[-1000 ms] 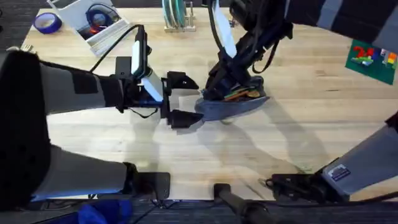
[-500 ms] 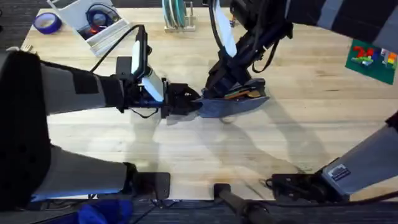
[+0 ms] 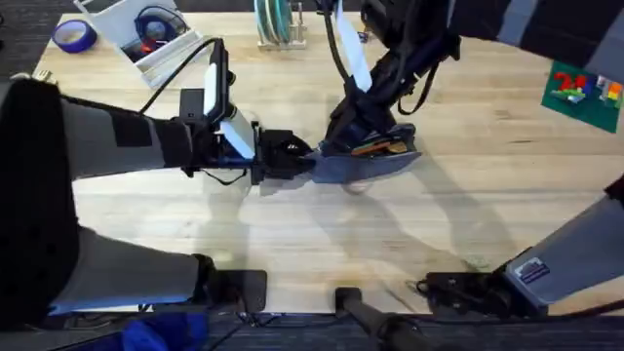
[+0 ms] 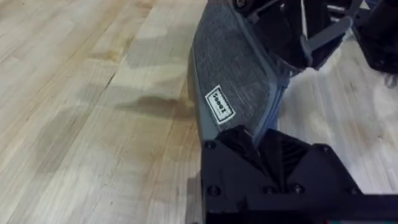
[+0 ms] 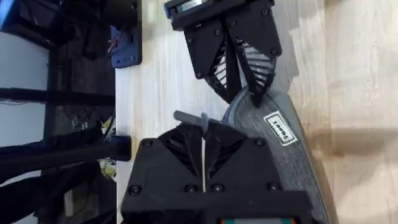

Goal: Unzip the bag, pick up the pens from the table one at a time and place them inside, then zip the bag closed.

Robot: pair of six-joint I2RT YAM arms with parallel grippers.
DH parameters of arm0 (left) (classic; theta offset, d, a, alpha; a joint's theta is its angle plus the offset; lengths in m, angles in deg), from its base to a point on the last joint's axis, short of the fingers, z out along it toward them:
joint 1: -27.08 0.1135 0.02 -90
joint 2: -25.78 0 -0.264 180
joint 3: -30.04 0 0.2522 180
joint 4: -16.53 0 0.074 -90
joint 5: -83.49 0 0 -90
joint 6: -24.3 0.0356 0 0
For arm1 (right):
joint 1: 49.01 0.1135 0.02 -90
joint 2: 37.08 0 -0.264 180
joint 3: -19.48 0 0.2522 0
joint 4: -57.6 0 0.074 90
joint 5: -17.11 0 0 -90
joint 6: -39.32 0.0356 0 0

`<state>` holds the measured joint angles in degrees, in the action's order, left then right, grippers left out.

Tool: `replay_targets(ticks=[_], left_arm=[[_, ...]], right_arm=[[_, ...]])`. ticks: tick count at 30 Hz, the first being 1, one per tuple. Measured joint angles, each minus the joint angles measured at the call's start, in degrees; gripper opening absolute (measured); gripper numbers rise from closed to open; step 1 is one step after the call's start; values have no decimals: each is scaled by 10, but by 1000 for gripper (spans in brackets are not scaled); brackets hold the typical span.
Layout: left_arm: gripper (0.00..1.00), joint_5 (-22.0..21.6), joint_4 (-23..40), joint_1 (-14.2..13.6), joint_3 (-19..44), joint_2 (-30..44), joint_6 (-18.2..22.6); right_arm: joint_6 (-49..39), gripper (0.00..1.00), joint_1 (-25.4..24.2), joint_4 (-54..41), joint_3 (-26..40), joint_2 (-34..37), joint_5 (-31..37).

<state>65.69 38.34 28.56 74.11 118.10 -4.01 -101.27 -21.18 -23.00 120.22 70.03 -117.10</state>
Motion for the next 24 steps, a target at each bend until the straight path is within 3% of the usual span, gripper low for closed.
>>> replay_targets(ticks=[24], left_arm=[[45,-3,-2,2,0,0,0]], right_arm=[[5,34,-84,-23,0,0,19]])
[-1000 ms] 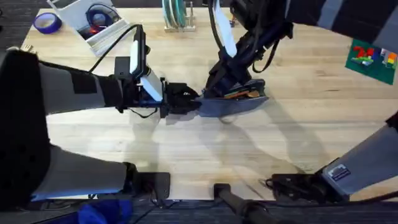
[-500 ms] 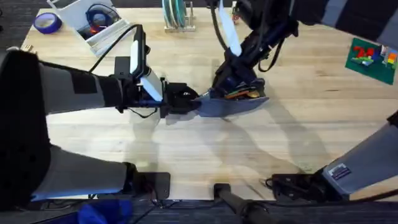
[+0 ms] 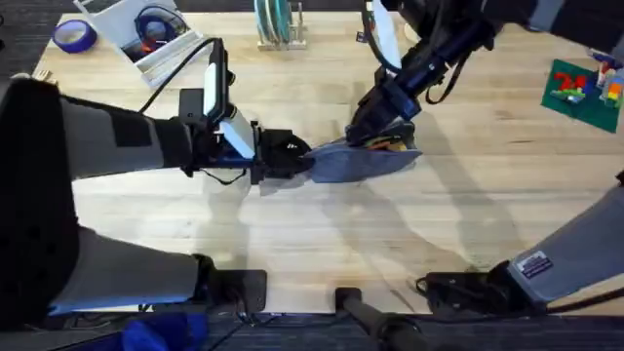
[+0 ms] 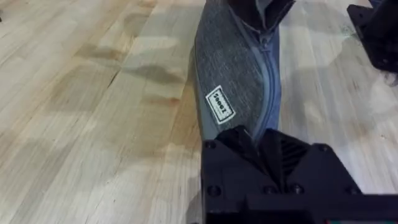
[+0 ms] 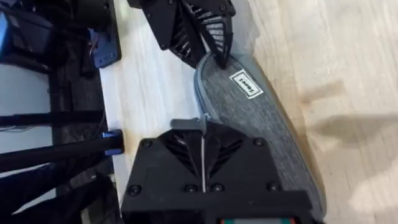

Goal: Unzip the bag, pick up the pens from the table one at a time and place them inside, then zip the bag closed.

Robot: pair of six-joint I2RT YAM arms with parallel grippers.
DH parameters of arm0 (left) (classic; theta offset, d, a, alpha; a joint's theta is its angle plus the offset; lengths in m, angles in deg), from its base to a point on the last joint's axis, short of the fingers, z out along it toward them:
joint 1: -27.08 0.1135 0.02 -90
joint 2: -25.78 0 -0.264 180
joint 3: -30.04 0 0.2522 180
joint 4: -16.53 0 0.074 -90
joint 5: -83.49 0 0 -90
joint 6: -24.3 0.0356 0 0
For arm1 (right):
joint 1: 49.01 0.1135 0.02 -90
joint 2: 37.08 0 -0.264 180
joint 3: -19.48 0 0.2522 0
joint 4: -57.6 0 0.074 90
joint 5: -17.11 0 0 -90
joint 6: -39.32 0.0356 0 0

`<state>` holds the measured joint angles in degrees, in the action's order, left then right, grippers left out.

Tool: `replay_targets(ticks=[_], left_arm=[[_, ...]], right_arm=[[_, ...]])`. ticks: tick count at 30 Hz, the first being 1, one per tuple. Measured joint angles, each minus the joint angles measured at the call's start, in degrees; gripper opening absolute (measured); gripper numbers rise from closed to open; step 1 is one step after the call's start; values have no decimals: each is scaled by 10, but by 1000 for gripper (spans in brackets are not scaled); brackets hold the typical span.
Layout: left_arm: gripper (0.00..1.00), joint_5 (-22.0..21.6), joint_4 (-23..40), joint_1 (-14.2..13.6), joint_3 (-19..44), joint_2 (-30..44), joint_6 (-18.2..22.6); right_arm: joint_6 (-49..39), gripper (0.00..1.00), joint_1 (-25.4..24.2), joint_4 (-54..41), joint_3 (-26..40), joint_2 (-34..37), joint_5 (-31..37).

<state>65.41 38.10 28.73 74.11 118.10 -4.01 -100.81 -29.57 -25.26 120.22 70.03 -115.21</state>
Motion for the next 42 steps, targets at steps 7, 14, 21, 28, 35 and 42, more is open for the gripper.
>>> replay_targets(ticks=[7,14,21,28,35,42], left_arm=[[45,0,0,0,0,0,0],[45,-1,0,0,0,0,0],[45,-1,-1,1,0,0,0],[45,-1,-2,1,0,0,0],[45,-1,-2,2,0,0,0],[45,-2,-2,2,0,0,0]], right_arm=[[1,34,-2,-9,0,0,19],[2,34,-12,-10,0,0,25],[3,34,-46,-17,0,0,25],[4,34,-68,-21,0,0,34],[13,35,-76,-21,0,0,63],[23,35,-77,-21,0,0,88]])
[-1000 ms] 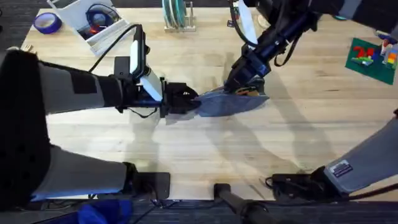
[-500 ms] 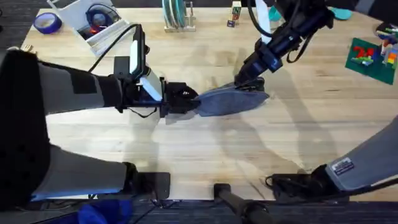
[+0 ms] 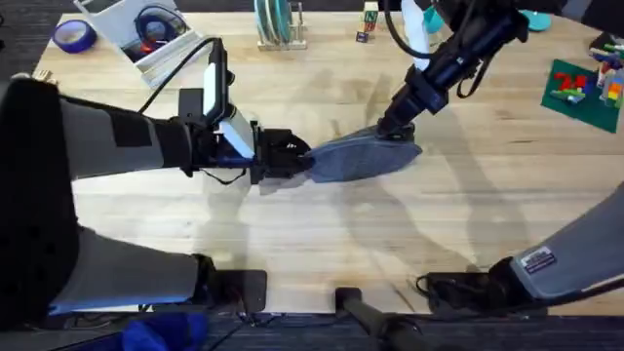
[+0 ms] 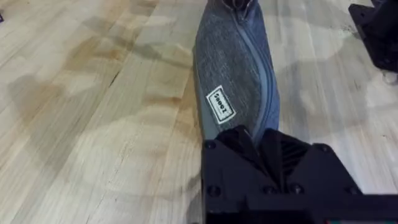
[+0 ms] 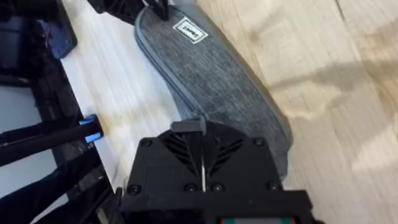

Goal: Unzip the bag, pick up the pens from the table one at a time and place them inside, then zip the bag closed.

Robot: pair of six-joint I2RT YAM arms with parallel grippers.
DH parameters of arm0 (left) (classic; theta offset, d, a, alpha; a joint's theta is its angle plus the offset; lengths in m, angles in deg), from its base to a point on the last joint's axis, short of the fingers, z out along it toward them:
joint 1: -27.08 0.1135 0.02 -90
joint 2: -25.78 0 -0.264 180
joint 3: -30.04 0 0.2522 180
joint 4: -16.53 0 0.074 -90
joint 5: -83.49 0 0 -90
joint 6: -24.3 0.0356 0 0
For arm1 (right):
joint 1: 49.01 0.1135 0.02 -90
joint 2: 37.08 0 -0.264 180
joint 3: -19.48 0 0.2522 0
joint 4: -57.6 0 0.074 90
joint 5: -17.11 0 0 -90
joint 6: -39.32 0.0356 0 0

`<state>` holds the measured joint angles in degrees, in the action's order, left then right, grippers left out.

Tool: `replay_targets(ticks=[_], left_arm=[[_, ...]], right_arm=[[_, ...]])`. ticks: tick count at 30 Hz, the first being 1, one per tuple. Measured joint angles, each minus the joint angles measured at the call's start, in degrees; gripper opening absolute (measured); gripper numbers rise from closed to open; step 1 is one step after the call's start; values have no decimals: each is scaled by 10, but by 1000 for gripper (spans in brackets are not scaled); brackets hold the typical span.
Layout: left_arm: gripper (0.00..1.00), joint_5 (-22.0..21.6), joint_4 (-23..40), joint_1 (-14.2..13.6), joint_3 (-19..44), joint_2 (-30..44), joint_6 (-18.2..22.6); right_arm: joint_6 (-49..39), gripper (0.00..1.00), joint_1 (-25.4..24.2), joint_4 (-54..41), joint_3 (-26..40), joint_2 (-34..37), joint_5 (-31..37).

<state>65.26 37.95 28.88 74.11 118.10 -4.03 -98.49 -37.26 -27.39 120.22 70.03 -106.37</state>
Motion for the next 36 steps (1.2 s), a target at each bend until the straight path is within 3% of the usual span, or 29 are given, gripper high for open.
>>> replay_targets(ticks=[9,16,36], left_arm=[[45,0,0,0,0,0,0],[45,0,0,0,0,0,0],[45,0,0,0,0,0,0]], right_arm=[[19,35,-20,0,0,0,28],[41,35,-63,-7,0,0,44],[102,35,-68,-8,0,0,129]])
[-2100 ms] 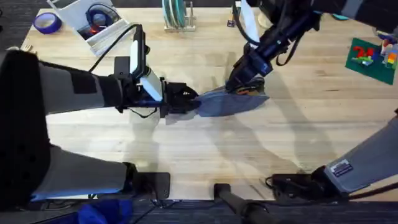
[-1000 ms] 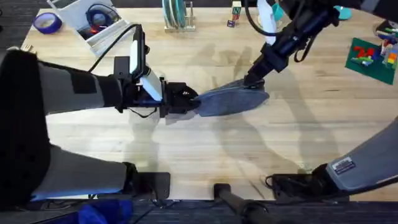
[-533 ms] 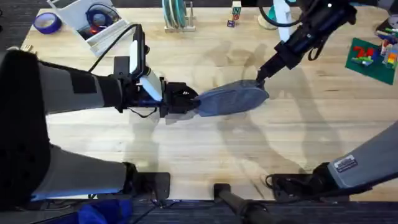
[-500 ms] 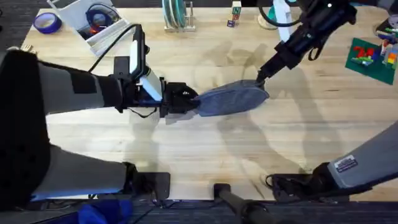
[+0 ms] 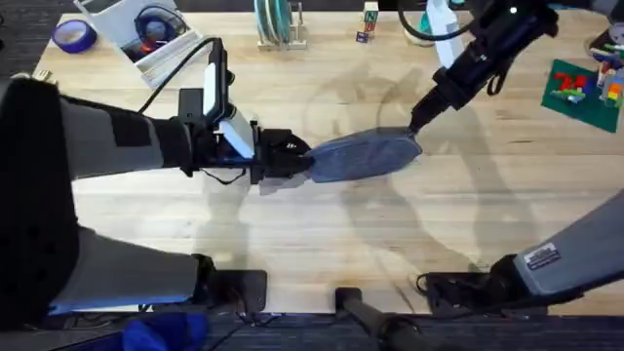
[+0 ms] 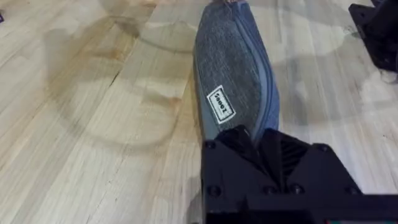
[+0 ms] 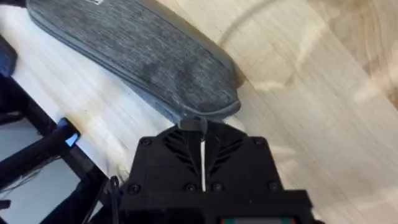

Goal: Unzip the bag, pick up the pens from the table one at a time and place them inside, then zip the bag closed.

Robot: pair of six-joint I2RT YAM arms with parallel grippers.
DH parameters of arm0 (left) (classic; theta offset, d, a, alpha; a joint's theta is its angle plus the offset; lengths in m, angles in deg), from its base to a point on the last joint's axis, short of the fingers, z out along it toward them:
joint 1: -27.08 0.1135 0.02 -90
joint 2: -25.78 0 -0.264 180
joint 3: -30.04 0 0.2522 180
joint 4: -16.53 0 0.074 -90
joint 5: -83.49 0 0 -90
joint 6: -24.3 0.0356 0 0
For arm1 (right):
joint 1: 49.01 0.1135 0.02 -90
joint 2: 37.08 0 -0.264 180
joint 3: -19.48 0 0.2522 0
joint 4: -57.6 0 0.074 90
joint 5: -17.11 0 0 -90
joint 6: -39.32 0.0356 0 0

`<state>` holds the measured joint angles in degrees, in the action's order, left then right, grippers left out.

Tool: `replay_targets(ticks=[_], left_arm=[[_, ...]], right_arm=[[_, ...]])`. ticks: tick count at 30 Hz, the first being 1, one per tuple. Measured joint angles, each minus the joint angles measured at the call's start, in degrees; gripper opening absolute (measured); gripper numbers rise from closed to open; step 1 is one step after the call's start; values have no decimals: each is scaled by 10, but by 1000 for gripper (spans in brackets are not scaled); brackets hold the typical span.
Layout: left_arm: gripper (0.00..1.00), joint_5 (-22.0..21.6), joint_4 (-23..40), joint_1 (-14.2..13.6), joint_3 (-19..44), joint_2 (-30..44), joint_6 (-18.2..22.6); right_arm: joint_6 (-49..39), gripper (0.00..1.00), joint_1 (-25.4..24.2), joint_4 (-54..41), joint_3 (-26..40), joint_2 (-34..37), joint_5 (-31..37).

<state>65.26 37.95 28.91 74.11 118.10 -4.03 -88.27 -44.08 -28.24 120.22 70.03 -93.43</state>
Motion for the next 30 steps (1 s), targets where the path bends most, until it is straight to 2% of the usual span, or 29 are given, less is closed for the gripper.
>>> replay_targets(ticks=[25,30], left_arm=[[45,0,0,0,0,0,0],[45,0,0,0,0,0,0]], right_arm=[[63,35,-13,-12,0,0,74],[74,35,-14,-12,0,0,110]])
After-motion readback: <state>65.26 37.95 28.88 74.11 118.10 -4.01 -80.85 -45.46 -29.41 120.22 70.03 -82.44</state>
